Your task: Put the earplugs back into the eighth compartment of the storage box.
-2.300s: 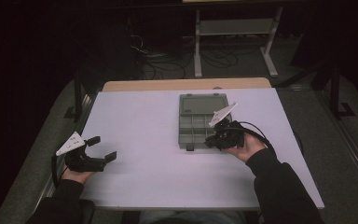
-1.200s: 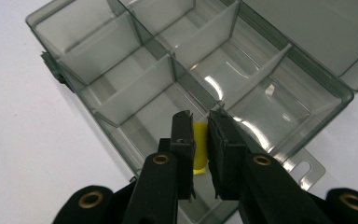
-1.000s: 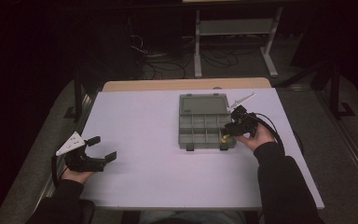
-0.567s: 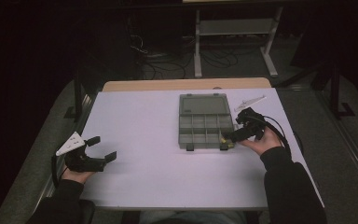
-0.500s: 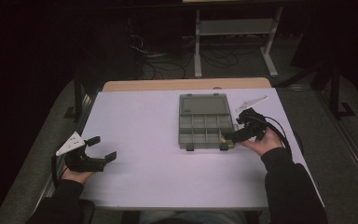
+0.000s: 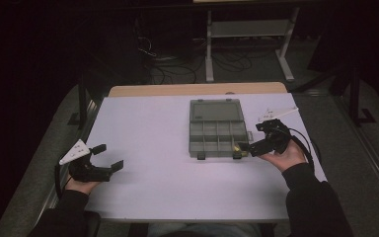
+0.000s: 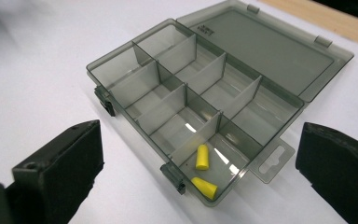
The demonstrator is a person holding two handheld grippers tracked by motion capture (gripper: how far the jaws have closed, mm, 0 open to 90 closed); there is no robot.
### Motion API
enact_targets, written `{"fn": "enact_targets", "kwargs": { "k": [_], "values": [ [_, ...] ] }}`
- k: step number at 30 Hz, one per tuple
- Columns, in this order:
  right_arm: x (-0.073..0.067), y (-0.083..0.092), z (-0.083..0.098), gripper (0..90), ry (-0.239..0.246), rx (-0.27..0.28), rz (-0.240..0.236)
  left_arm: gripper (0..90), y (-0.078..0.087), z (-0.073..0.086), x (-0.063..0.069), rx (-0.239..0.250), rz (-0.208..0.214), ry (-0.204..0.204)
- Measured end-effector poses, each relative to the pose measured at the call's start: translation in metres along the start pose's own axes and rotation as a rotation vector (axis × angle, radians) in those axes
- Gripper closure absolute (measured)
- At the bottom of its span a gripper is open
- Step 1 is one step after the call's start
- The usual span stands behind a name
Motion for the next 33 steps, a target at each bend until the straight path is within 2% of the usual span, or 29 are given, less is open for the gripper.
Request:
{"fn": "enact_targets", "kwargs": {
  "k": [8,21,30,33],
  "values": [
    [-0.004,0.010,0.011,0.1,0.003,0.042,-0.015,0.0,0.000,0.000,0.000,0.001,0.001,-0.001],
    [0.004,0.017,0.034,0.1,-0.042,0.105,-0.020,0.0,0.001,0.000,0.000,0.003,0.001,-0.001],
    [0.011,0.024,0.057,0.1,-0.051,0.172,0.008,0.0,0.001,-0.001,0.000,0.004,-0.002,-0.003],
    [0.013,0.025,0.060,0.0,-0.057,0.179,0.012,0.0,0.001,-0.001,0.000,0.004,-0.001,-0.004]
  ]
}}
Point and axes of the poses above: each handheld gripper's, and its own axes: y roughly backward along the jaws, z roughly out of its underside, x roughly to its right, the point moved 6 cm from there along -y, roughly forward along the jaws, and after that the axes turned 7 degrees about -y, right-handed, at the moved point
